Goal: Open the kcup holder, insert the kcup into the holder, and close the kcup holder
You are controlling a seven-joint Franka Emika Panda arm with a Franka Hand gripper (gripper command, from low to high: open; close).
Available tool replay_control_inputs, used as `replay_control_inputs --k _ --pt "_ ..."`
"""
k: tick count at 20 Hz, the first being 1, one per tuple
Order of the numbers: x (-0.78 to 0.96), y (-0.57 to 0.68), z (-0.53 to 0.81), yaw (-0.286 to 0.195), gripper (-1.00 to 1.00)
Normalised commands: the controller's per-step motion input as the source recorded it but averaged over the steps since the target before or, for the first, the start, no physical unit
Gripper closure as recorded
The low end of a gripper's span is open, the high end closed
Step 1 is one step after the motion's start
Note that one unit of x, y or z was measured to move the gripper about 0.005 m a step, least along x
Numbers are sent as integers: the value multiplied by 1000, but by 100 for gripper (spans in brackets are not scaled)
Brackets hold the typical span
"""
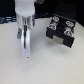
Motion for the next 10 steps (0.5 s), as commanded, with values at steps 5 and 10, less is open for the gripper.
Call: replay_control_inputs --k 5,10 --pt "60 4 129 -49 100" --pt "63 219 546 -4 100"
